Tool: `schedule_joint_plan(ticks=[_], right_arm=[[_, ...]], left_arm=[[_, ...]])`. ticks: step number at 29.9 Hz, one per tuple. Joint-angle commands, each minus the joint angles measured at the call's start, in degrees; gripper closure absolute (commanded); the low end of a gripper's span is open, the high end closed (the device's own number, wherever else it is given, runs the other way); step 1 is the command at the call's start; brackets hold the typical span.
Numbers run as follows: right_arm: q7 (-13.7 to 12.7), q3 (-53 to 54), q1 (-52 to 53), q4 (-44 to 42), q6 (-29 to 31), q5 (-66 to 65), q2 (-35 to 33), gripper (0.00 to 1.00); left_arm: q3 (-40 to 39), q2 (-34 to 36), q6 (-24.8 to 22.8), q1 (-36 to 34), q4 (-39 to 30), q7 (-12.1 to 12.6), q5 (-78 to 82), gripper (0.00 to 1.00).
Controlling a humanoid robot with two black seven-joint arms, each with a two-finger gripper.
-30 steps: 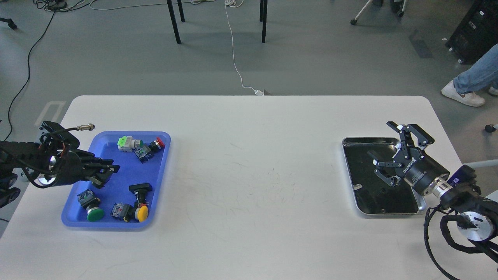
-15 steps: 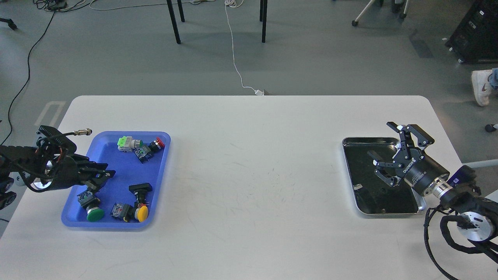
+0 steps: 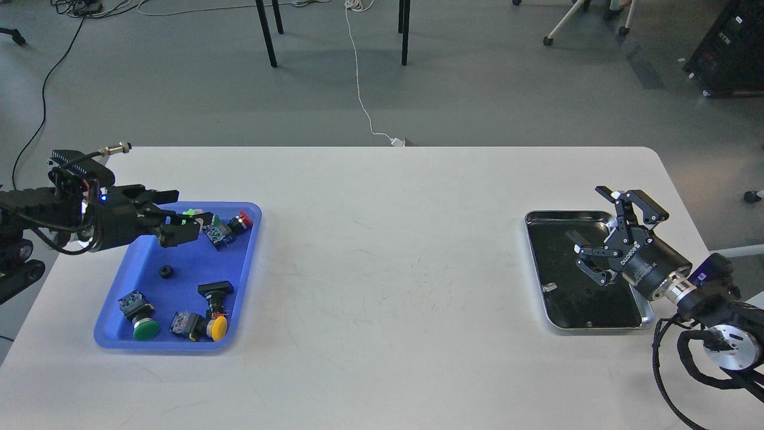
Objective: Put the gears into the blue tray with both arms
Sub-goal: 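Raise the left gripper away from the blue tray, then reach the right gripper back into the dark metal tray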
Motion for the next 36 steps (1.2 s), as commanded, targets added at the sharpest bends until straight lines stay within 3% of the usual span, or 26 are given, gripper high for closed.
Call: schedule_joint_plan(ticks=[1,6,11,15,22,28,36], right_arm=[[0.0,0.1,0.1,0.0,0.0,0.0,0.1,0.04],[0.0,0.3,0.1,0.0,0.0,0.1,0.1,0.04],[0.0,0.4,0.1,0.1,0.0,0.1,0.1,0.04],[0.0,0.4,0.5,0.9,0.0,0.1,-0.2,0.04],[0.0,0.0,2.8,9.1,0.0,-3.5,-7.5,0.04],[0.0,-0.9,13.3,14.2,0.0,-31.0,-17.4,0.04],[0.0,-19.5,35.5,15.9,0.0,-73.2,-18.1,0.03]], left_arm=[[-1.0,-0.8,0.1,0.4,-6.5,0.0,-18.9,0.06],[-7.1,-6.8,0.3,4.5,-13.7,0.0,-44.6,0.02],[-22.5,-19.3,0.3,14.7,-15.0,0.0,-47.9,0.02],[-33.0,-28.1,-0.4,23.0,-14.3,7.3,-48.0,0.02],[-40.0,-31.7,-5.6,31.2,-12.3,9.7,-48.1,0.02],[-42.6,-31.7,-7.3,33.3,-12.3,10.8,-48.1,0.02],[-42.6,-31.8,-9.5,33.4,-12.9,10.8,-48.0,0.02]])
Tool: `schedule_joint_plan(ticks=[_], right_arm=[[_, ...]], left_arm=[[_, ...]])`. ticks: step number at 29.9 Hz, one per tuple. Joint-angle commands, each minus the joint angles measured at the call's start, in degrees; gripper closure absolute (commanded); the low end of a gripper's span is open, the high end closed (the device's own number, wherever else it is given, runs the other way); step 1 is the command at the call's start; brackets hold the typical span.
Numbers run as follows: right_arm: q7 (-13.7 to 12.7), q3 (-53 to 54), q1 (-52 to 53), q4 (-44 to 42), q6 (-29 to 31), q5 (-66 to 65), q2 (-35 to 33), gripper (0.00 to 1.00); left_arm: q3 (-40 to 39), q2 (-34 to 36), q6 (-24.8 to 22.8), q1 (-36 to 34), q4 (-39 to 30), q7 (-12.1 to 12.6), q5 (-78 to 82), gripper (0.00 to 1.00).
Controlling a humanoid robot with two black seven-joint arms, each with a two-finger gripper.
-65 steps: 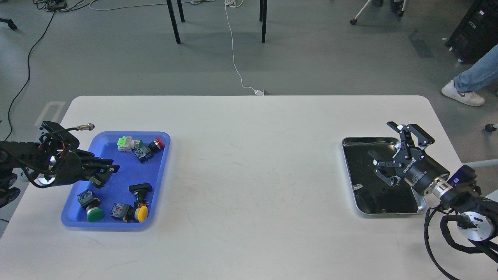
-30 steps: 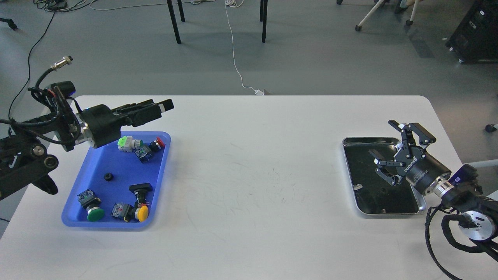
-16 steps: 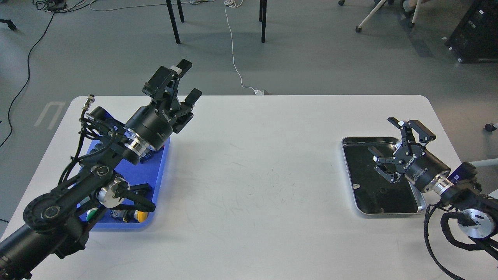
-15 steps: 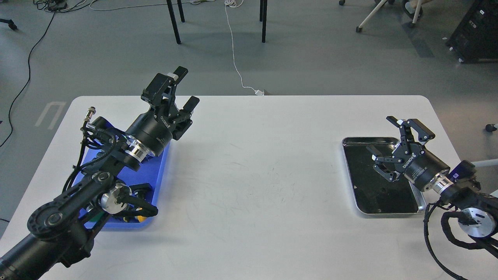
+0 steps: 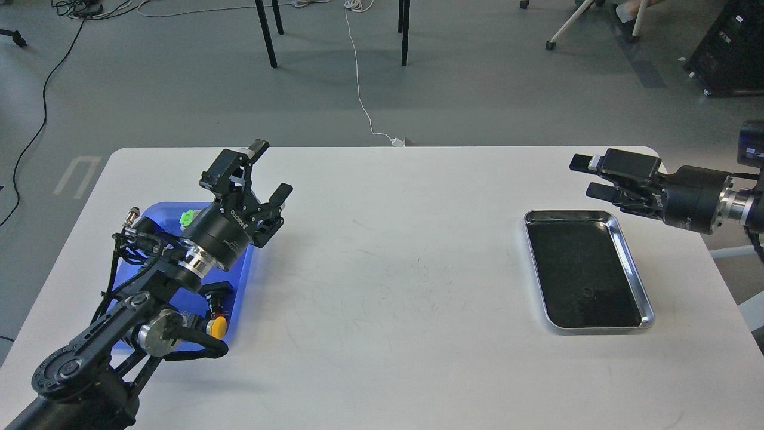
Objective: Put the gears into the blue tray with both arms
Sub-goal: 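Reach the right gripper back into the dark metal tray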
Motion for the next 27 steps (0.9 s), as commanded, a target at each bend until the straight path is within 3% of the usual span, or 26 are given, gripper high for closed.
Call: schedule_joint_plan(ticks=[1,5,10,22,27], right_arm=[[0.0,-12.2,10.4,1.0,0.0,-17.3,0.2,0.03],[0.0,-22.6,17.8,2.7,0.0,-32.4,2.0,0.03],[0.0,-27.1,18.6,1.5,0.0,-43.2,5.9,0.03],[0.0,-30.4,14.3,-3.6,0.0,-43.3,10.3,0.1],[0.0,-30.4,13.6,-5.9,0.0,-43.2,11.8,0.21]], left_arm=[[0.0,-0.2,-0.4,0.0,-0.2,0.0,0.1,0.02],[-0.2,-0.2,-0.4,0.0,-0.3,0.0,0.1,0.02],[-1.1,-0.6,-0.5,0.0,-0.3,0.0,0.0,0.02],[-1.5,-1.4,-0.5,0.7,-0.3,0.0,0.1,0.02],[-1.5,-1.4,-0.5,0.7,-0.3,0.0,0.0,0.02]])
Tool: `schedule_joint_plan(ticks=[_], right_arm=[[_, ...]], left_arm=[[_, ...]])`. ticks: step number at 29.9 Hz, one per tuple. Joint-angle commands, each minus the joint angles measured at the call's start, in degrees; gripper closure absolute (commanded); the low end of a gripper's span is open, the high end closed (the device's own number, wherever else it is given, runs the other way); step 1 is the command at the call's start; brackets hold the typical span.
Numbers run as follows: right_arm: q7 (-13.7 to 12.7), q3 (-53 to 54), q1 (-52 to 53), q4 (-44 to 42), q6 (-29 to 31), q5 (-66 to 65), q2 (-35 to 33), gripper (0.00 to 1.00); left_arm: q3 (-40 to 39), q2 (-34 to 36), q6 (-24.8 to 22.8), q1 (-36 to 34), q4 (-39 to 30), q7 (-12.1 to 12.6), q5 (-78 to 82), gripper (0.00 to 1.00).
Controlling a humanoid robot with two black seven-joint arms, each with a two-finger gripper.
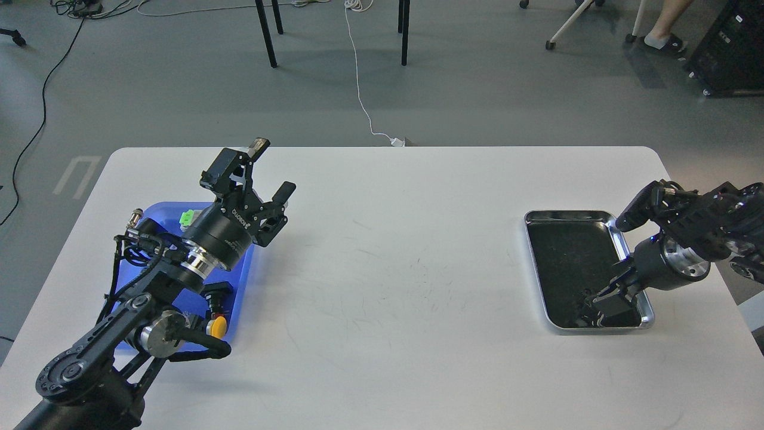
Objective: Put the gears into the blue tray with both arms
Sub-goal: 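Reach the right gripper back into the dark metal tray, then grasp another black gear with the right gripper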
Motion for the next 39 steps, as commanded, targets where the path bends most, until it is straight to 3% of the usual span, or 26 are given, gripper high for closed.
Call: schedule_joint_plan(ticks=[1,5,16,19,22,29,39], right_arm=[[0.0,0.0,-0.4,-2.1,0.0,0.1,1.4,0.23],[0.0,0.0,-0.7,-4.9,0.0,0.1,4.1,0.31],[0.0,-0.1,-2.2,-6.1,0.0,0.1,6.0,0.41],[0.0,-0.2,-2.3,-6.1,0.0,0.1,6.0,0.51],[0.0,-0.3,-2.3,-6.1,0.0,0.1,6.0,0.52],[0.0,-0.3,-2.3,-6.0,0.0,0.1,6.0,0.73],[0.0,-0.2,-0.8,-4.1,0.0,0.4,5.6,0.77]], left_arm=[[0.0,0.0,-0.1,0.0,0.0,0.0,0.0,0.02],[0.0,0.0,-0.1,0.0,0.0,0.0,0.0,0.02],[0.0,0.3,-0.3,0.0,0.0,0.0,0.0,0.02],[-0.1,0.3,-0.3,0.0,0.0,-0.1,0.0,0.02],[-0.1,0.3,-0.3,0.0,0.0,-0.1,0.0,0.02],[-0.2,0.5,-0.3,0.0,0.1,-0.2,0.0,0.02],[-0.2,0.5,-0.3,0.0,0.0,-0.2,-0.1,0.02]])
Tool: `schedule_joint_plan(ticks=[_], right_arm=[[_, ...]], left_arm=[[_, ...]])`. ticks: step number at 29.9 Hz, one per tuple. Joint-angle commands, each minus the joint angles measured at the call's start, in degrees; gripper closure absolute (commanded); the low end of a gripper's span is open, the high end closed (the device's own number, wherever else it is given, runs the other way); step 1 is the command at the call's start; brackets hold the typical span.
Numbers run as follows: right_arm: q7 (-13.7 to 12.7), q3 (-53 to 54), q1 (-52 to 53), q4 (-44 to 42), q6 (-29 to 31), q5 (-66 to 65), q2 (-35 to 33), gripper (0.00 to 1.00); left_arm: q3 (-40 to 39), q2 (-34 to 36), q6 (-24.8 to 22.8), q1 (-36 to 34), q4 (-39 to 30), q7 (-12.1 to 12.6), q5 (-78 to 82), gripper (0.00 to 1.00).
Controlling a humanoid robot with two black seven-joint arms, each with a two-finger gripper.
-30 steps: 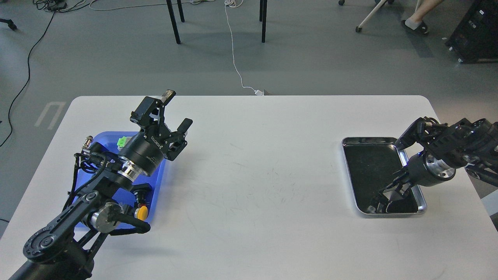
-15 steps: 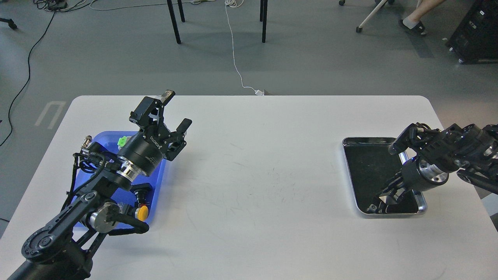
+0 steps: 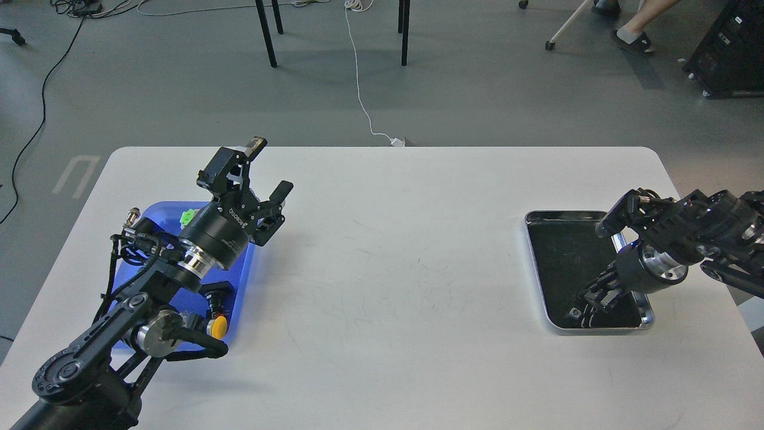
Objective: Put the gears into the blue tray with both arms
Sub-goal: 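Grasp another black gear with the right gripper, then carry the second gear to the table center and release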
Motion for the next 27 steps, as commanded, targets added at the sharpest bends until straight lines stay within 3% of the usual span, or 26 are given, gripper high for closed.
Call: schedule_joint_plan(ticks=[1,9,27], right_arm=[[0.0,0.3,1.5,1.0,0.0,0.1,-0.3,0.77],[0.0,0.4,10.4,6.1,0.0,8.4,-0.3,0.77],[0.0,-1.7,12.2,-10.4,0.0,18.8,30.0,0.77]], left_arm=[[0.0,0.0,0.0,0.0,0.0,0.0,0.0,0.02],[-0.3,0.3,0.0,0.0,0.1,-0.3,0.0,0.02],[-5.2,3.4,0.0,1.9,-0.5,-0.4,-3.4,0.02]])
